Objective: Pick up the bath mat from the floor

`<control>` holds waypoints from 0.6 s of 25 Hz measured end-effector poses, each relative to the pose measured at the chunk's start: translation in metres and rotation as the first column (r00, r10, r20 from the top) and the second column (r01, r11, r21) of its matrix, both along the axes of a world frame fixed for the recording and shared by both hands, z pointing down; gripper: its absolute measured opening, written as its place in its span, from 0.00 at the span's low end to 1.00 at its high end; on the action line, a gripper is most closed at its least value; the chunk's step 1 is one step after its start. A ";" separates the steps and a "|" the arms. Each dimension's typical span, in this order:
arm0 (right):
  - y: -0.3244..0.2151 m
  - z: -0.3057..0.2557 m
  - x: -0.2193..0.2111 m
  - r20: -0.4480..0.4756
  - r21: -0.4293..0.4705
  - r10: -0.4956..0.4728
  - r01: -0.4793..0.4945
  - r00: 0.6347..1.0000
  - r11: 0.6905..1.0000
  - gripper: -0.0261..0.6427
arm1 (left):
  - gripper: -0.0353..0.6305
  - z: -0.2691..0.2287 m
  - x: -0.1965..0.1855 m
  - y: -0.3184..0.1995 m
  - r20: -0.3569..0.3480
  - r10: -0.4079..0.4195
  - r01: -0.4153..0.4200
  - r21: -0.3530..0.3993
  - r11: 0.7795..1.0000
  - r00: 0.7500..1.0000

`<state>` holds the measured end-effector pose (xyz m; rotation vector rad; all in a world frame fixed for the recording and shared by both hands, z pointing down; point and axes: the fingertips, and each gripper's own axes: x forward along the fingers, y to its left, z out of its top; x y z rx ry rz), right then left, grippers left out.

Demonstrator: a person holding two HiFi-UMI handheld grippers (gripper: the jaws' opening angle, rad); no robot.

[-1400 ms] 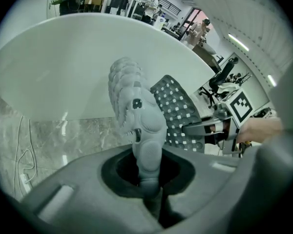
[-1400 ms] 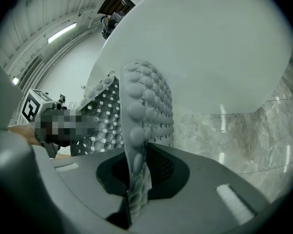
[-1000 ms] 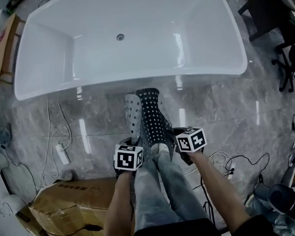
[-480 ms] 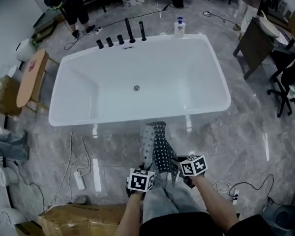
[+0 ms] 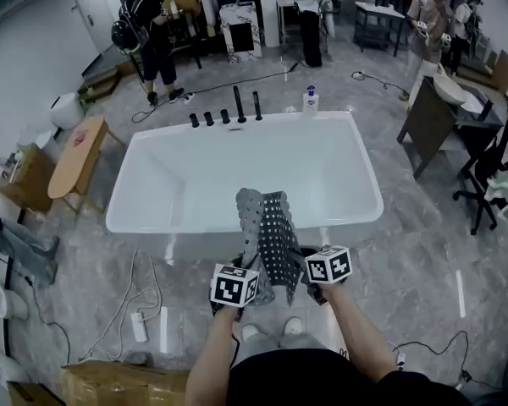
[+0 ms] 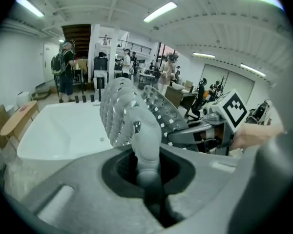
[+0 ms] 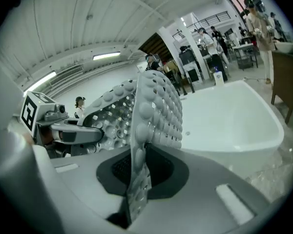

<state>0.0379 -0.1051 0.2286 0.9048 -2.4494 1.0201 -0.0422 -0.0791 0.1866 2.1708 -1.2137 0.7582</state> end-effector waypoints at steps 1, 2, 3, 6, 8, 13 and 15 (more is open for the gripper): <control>-0.009 -0.017 0.000 -0.005 0.038 0.003 -0.003 1.000 0.999 0.08 | 0.10 -0.016 0.000 -0.009 -0.003 -0.001 0.001 0.037 0.999 1.000; -0.017 -0.033 -0.001 -0.007 0.076 0.006 -0.005 1.000 0.997 0.08 | 0.09 -0.033 0.000 -0.017 -0.006 -0.001 0.002 0.075 0.997 1.000; -0.024 -0.050 -0.001 -0.006 0.113 0.008 -0.007 1.000 0.994 0.08 | 0.09 -0.048 0.000 -0.024 -0.009 0.000 0.001 0.112 0.994 1.000; -0.039 -0.094 -0.002 0.020 0.214 0.016 -0.020 1.000 0.977 0.08 | 0.09 -0.091 0.004 -0.042 -0.011 0.016 -0.014 0.211 0.977 1.000; -0.049 -0.125 0.001 0.035 0.278 0.025 -0.034 0.999 0.960 0.08 | 0.09 -0.120 0.009 -0.052 -0.015 0.027 -0.022 0.274 0.962 1.000; -0.061 -0.204 0.017 0.062 0.442 0.051 -0.073 0.997 0.894 0.08 | 0.09 -0.188 0.023 -0.062 -0.026 0.038 -0.024 0.412 0.911 0.999; -0.066 -0.235 0.021 0.054 0.521 0.067 -0.086 0.996 0.849 0.08 | 0.09 -0.212 0.025 -0.066 -0.037 0.029 -0.008 0.469 0.883 0.999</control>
